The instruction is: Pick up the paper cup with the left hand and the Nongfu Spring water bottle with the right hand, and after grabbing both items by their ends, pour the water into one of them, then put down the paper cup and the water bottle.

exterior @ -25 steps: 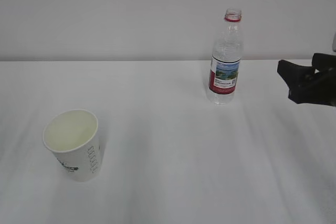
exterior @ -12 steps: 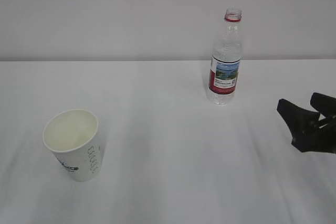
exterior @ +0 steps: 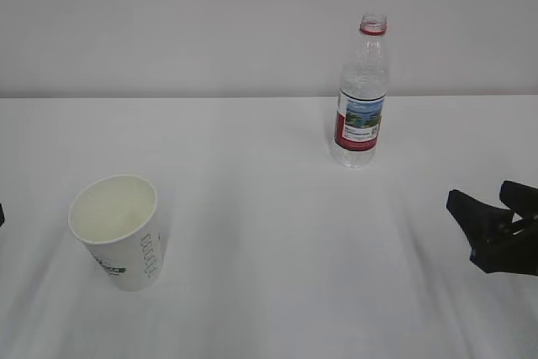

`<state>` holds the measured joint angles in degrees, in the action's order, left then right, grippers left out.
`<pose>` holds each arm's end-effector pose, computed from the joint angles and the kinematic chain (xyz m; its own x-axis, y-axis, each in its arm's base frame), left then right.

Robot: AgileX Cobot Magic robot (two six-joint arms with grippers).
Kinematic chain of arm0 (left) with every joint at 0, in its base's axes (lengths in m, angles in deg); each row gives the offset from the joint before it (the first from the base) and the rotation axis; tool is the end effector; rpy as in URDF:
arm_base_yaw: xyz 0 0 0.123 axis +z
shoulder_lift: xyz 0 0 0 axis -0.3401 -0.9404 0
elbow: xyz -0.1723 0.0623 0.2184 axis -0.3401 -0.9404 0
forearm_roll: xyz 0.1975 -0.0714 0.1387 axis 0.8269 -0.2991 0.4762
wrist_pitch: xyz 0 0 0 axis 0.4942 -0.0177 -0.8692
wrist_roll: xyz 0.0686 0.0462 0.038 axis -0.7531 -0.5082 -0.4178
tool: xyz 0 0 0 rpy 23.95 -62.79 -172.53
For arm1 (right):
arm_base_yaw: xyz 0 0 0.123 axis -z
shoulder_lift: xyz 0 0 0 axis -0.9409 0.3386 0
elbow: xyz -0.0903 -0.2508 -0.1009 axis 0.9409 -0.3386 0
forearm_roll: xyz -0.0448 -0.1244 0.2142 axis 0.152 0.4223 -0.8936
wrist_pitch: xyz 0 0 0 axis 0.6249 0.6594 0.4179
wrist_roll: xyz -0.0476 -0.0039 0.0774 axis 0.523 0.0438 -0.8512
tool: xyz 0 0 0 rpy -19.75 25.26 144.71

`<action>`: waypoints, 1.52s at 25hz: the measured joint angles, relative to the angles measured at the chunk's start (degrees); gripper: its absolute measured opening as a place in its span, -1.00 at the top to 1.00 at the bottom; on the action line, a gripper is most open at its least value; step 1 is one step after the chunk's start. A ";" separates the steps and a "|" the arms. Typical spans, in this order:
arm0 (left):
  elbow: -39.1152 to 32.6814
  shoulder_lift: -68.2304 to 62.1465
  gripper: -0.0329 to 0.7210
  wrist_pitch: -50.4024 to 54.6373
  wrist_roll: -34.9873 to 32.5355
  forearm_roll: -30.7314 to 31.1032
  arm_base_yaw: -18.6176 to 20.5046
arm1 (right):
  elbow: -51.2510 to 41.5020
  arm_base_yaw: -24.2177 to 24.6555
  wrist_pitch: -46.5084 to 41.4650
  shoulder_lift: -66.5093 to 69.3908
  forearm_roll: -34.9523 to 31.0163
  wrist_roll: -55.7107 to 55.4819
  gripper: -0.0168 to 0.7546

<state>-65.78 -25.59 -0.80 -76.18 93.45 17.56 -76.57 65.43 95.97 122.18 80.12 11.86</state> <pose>0.1489 -0.0204 0.1628 -0.2577 0.0000 -0.9662 0.1903 0.9804 -0.0507 0.1962 0.0330 0.1302 -0.2997 -0.0180 -0.9539 -0.2519 0.9658 0.0610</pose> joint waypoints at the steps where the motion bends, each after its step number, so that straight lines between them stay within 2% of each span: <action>1: 0.00 0.00 -0.52 0.12 0.95 1.54 0.00 | 0.00 0.00 0.00 0.00 0.00 -0.10 -0.52; 20: 0.00 0.00 -0.51 3.10 17.93 24.82 0.00 | 0.00 0.00 0.10 0.00 0.97 -0.10 -0.52; 38: 0.00 0.00 -0.42 3.19 18.60 26.26 0.00 | 0.00 0.00 0.10 0.00 6.00 -0.10 -0.52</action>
<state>-65.78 -25.59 2.39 -57.58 119.71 17.56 -76.57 65.43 96.07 122.18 86.11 11.76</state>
